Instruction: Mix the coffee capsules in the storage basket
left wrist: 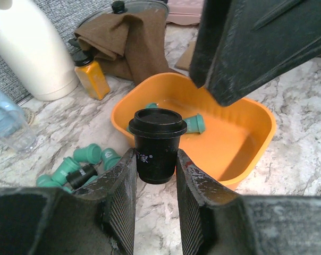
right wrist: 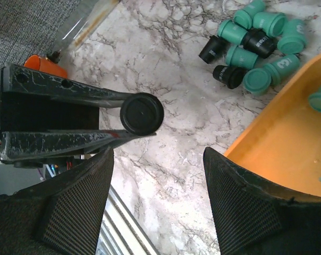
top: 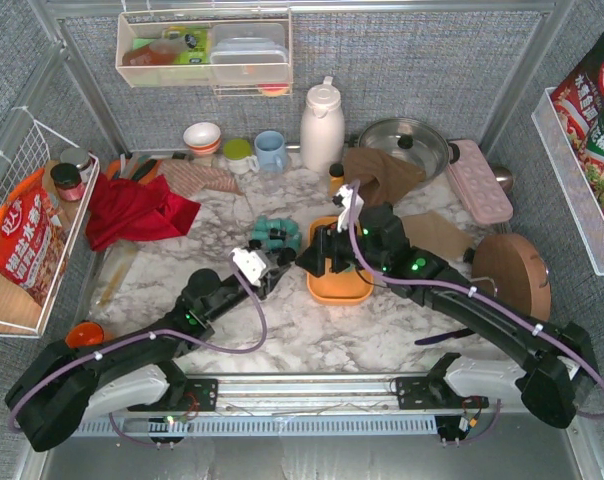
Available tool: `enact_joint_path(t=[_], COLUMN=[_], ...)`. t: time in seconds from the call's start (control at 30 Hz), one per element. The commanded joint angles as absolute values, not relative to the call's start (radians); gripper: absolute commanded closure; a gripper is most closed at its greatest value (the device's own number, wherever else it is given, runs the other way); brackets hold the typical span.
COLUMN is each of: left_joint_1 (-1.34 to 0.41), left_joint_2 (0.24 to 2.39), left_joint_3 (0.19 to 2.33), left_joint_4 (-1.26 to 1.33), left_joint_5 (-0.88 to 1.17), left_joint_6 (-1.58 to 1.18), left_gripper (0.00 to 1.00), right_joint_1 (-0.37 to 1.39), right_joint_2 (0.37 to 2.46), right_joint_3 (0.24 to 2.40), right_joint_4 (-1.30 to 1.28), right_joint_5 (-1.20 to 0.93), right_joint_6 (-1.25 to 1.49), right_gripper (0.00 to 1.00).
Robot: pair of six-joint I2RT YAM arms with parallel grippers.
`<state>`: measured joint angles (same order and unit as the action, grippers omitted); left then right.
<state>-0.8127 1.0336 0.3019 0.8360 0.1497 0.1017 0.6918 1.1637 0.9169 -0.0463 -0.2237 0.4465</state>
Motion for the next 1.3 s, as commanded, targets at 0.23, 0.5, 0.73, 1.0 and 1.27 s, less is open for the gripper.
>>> enact_joint_path(t=[0.23,0.5,0.73,1.0,1.27], left_joint_1=[-0.866,-0.885,-0.888,-0.887,-0.887], left_joint_2=[1.084,1.105,1.120,1.089,0.996], left_joint_3=[0.352,0.369,0.376,0.353,0.307], left_joint_4=[0.889,0.897,0.896,0.886,0.802], left_joint_5=[0.183,0.187,0.166,0.116,-0.152], left_joint_6=[0.112,0.114,0.101,0.089,-0.025], left_gripper=[0.75,0.75,0.58,0.01,0.01], right_joint_1=[0.736,0.741,0.741,0.741,0.739], right_joint_2=[1.235,1.252,1.252,1.237,1.239], right_joint_3=[0.956,0.957,0.956,0.955,0.953], right_joint_4=[0.021,0.017,0.005,-0.031,-0.210], right_joint_5=[-0.233,-0.235,-0.232,-0.175,0.204], right_joint_6=[0.435,0.420,0.407,0.370,0.193], right_gripper=[0.29,0.44,0.70,0.76,0.75])
